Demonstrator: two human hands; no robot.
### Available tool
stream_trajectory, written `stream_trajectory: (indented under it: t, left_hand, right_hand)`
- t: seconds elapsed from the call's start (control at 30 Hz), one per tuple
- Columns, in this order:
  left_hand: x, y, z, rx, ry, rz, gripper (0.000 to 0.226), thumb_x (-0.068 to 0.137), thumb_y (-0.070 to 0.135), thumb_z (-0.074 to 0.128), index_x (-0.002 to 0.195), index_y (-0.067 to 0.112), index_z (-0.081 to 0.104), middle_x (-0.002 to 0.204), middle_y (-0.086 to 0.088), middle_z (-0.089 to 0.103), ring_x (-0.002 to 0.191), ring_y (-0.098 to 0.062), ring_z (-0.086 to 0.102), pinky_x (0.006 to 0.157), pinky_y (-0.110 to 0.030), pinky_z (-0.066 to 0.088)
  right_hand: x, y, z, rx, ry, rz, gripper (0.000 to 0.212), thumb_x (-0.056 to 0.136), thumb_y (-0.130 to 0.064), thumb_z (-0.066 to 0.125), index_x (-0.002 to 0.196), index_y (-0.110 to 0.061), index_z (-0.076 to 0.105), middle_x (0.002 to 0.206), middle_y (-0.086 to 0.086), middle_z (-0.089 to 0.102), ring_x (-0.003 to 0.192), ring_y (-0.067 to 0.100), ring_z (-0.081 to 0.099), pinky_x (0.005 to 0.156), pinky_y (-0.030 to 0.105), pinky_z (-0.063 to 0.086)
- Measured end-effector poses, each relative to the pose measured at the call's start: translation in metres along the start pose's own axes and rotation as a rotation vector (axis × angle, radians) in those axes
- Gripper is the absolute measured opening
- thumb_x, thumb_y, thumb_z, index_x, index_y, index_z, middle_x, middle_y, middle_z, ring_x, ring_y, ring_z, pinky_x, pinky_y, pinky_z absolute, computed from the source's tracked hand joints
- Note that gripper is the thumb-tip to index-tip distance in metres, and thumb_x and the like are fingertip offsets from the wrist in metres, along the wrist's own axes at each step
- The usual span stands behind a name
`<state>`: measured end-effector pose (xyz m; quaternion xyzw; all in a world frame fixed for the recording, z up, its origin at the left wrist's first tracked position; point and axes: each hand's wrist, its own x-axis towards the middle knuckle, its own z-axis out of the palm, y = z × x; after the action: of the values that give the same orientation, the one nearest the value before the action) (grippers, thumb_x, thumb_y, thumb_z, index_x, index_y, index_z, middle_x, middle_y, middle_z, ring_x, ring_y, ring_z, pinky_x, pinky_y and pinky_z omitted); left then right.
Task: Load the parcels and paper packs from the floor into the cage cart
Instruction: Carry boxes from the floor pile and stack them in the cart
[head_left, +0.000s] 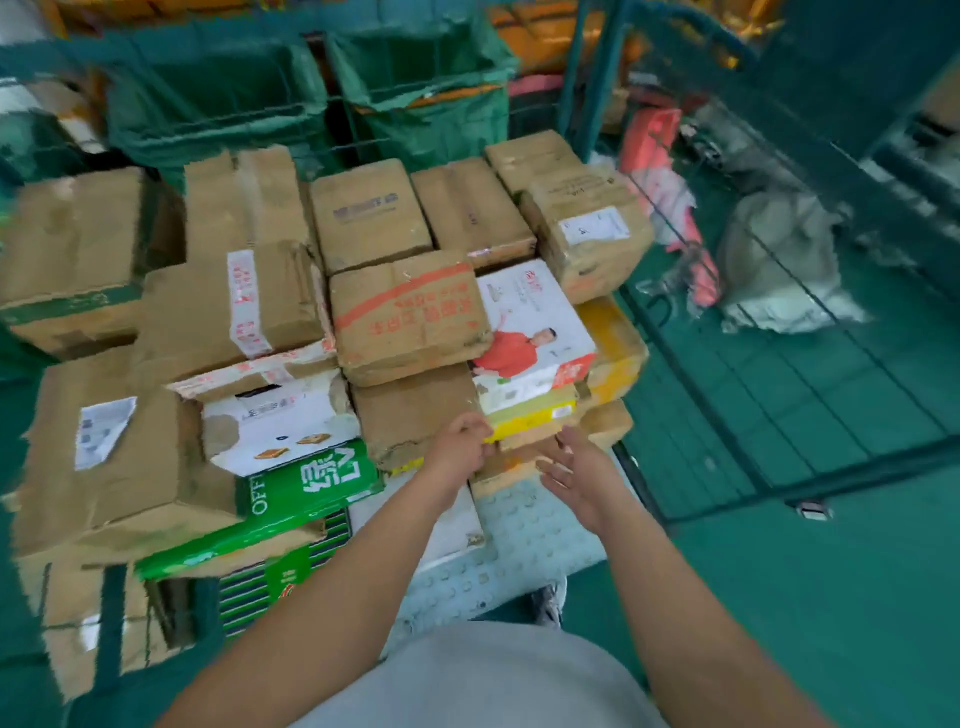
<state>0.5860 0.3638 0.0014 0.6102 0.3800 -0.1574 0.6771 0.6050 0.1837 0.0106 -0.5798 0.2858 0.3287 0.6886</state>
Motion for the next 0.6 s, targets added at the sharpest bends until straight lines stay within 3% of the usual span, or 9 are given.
stream_trajectory:
  t: [0.1,0.17,0.23,0.3,0.43,0.6]
  left_hand:
    - [-0.007,-0.006,-0.003,0.041,-0.068,0.024,0.01,0.103,0.018,0.058,0.099,0.025,0.064,0.092,-0.001,0.068,0.083,-0.018,0.06,0.079,-0.034,0.047]
    - [-0.014,-0.019,-0.003,0.074,-0.129,0.024,0.009,0.104,0.017,0.054,0.104,0.019,0.063,0.095,-0.006,0.066,0.08,-0.02,0.059,0.072,-0.03,0.048]
    - [-0.027,-0.037,0.002,0.088,-0.209,-0.018,0.008,0.107,0.014,0.049,0.104,0.017,0.057,0.085,-0.005,0.058,0.068,-0.017,0.05,0.059,-0.026,0.036]
    - [-0.034,-0.056,0.009,0.082,-0.25,-0.058,0.006,0.107,0.014,0.049,0.106,0.015,0.055,0.08,-0.002,0.055,0.062,-0.014,0.045,0.058,-0.026,0.031]
    - [-0.046,-0.083,0.03,0.206,-0.335,-0.07,0.01,0.105,0.019,0.052,0.111,0.016,0.06,0.095,-0.002,0.064,0.077,-0.015,0.06,0.069,-0.026,0.046]
    - [-0.074,-0.103,0.086,0.36,-0.489,-0.078,0.012,0.105,0.017,0.051,0.098,0.022,0.059,0.1,-0.003,0.065,0.089,-0.019,0.06,0.084,-0.033,0.048]
  right_hand:
    - [-0.021,0.026,-0.005,0.033,0.086,0.003,0.05,0.109,-0.037,0.046,0.155,-0.018,0.043,0.126,0.005,0.063,0.111,0.025,0.066,0.099,0.04,0.054]
    - [-0.038,0.05,-0.011,0.08,0.153,0.013,0.048,0.11,-0.036,0.045,0.154,-0.017,0.044,0.124,0.005,0.064,0.11,0.024,0.066,0.098,0.039,0.053]
    - [-0.058,0.077,-0.021,0.145,0.216,0.029,0.047,0.109,-0.036,0.047,0.152,-0.016,0.046,0.12,0.004,0.065,0.11,0.025,0.066,0.097,0.039,0.053]
    - [-0.075,0.096,-0.032,0.2,0.276,0.029,0.049,0.107,-0.039,0.05,0.15,-0.015,0.048,0.123,0.005,0.065,0.112,0.027,0.066,0.095,0.039,0.053]
    - [-0.107,0.127,-0.059,0.338,0.414,0.032,0.048,0.108,-0.039,0.048,0.15,-0.015,0.048,0.138,0.011,0.062,0.116,0.028,0.065,0.09,0.036,0.053]
    - [-0.149,0.171,-0.103,0.507,0.559,0.04,0.049,0.108,-0.041,0.048,0.149,-0.015,0.047,0.127,0.007,0.065,0.109,0.025,0.066,0.082,0.033,0.054]
